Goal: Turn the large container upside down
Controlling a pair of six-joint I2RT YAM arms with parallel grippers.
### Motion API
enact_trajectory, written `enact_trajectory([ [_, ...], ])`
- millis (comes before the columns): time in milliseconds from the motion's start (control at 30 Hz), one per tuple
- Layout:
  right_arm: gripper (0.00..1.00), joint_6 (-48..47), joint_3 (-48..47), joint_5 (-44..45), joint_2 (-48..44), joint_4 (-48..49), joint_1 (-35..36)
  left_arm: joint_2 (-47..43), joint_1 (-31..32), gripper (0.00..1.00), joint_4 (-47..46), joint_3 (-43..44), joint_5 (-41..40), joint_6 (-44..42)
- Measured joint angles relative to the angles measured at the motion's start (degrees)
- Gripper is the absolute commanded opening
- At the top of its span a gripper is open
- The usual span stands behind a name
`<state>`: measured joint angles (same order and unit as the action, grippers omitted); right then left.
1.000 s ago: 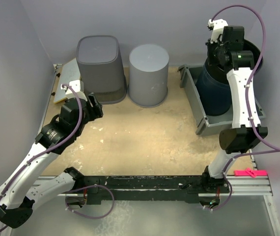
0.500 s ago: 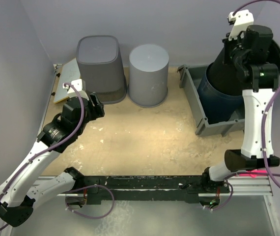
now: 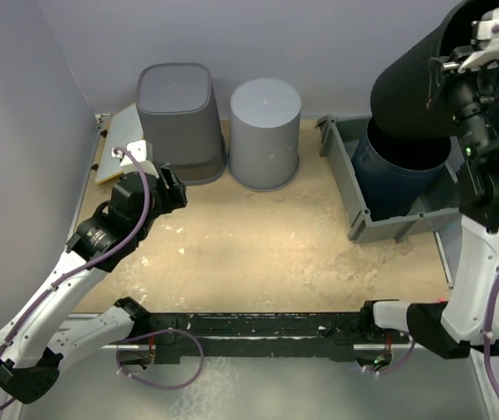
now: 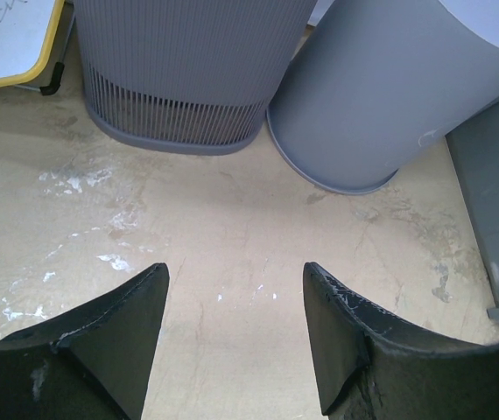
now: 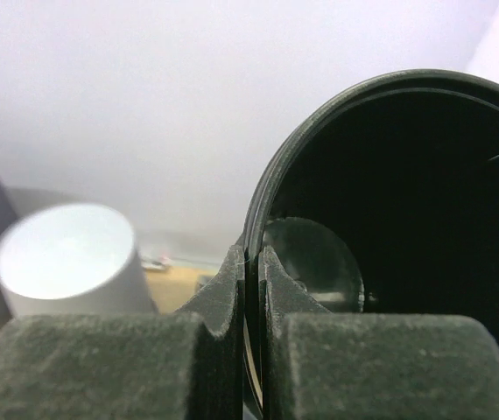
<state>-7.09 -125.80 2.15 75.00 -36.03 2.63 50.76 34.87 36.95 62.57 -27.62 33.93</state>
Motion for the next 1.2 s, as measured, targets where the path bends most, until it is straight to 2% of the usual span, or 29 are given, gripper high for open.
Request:
enact_trajectory([
  [267, 0.0, 9.77, 0.76, -14.12, -5.11, 5.9, 0.04, -0.07, 0.0, 0.6, 0.55, 0.9, 1.66, 1.44],
  [433, 0.0, 19.8, 5.95, -24.92, -7.63, 11.1, 0.09, 0.09, 0.0, 0.58, 2.16, 8.11, 2.78, 2.16],
  [533, 0.0, 27.08, 14.47, -31.43, -10.47, 16.94, 0.11, -0.66, 0.0, 0.58, 2.56, 13.73, 0.83, 3.63],
  [667, 0.0, 39.45, 32.46, -39.98, -15.58, 28.3, 0.35, -1.7, 0.0, 0.57, 5.11, 20.31, -3.37, 6.45],
  [833, 0.0, 51.34, 49.2, -45.27, -19.39, 38.12, 2.1, -3.17, 0.0, 0.57, 6.67, 22.38, -6.16, 8.68],
  [1033, 0.0, 59.06, 64.0, -46.07, -24.7, 46.75, 8.07, -1.18, 0.0, 0.57, 7.74, 21.05, -5.51, 10.47],
  [1200, 0.0, 61.31, 73.42, -41.94, -28.76, 49.66, 14.49, -0.72, 0.0, 0.58, 7.96, 17.05, -4.2, 12.02],
])
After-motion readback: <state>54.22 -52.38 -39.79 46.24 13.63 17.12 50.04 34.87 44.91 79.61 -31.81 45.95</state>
